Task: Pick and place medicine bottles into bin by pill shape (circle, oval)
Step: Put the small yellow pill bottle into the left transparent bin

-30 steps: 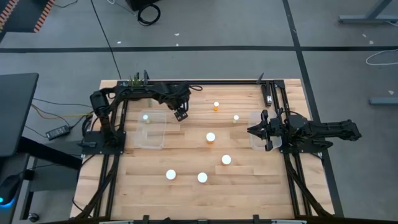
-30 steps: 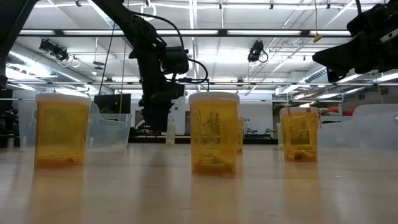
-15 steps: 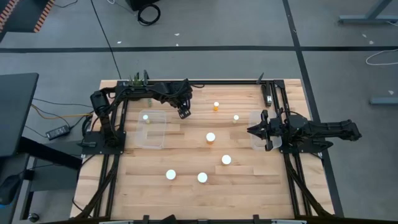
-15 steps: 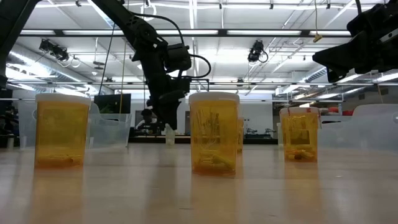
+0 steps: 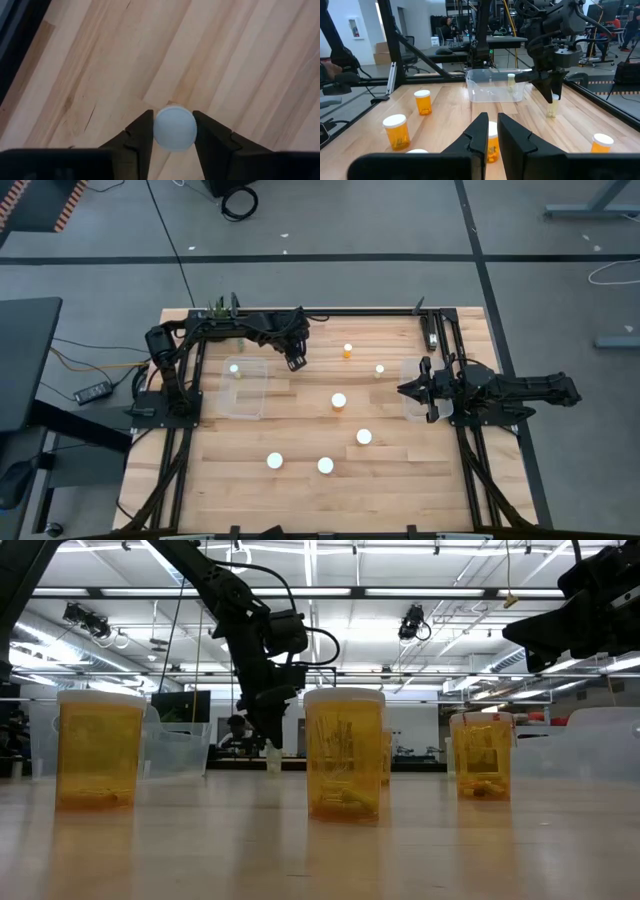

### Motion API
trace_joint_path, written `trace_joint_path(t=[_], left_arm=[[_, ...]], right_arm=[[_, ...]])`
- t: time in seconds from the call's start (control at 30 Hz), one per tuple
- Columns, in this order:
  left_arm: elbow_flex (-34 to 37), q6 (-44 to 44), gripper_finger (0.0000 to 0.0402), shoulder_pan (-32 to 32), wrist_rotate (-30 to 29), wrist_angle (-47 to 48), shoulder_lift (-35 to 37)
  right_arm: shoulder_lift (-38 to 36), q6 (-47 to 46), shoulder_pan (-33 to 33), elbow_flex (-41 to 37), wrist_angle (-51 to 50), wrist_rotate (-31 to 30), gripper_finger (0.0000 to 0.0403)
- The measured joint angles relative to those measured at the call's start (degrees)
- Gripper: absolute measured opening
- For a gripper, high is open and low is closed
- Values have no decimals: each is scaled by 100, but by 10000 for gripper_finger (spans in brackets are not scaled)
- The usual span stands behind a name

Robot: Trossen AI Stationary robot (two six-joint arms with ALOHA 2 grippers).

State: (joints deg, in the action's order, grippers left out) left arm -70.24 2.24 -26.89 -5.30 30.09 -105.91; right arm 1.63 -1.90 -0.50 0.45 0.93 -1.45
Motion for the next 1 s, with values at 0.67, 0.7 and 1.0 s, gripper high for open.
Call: trace_joint_path(t=[0.67,0.7,1.0], left_arm=[[0,-663,146,234,363,1365,1520],[0,-733,148,280,369,1456,1608],[7,-1210,133,669,369,2336,2163]], right_arm=[[0,1,1,0,0,0,46],[0,0,0,0,0,0,46],[0,1,-1,0,0,0,46]])
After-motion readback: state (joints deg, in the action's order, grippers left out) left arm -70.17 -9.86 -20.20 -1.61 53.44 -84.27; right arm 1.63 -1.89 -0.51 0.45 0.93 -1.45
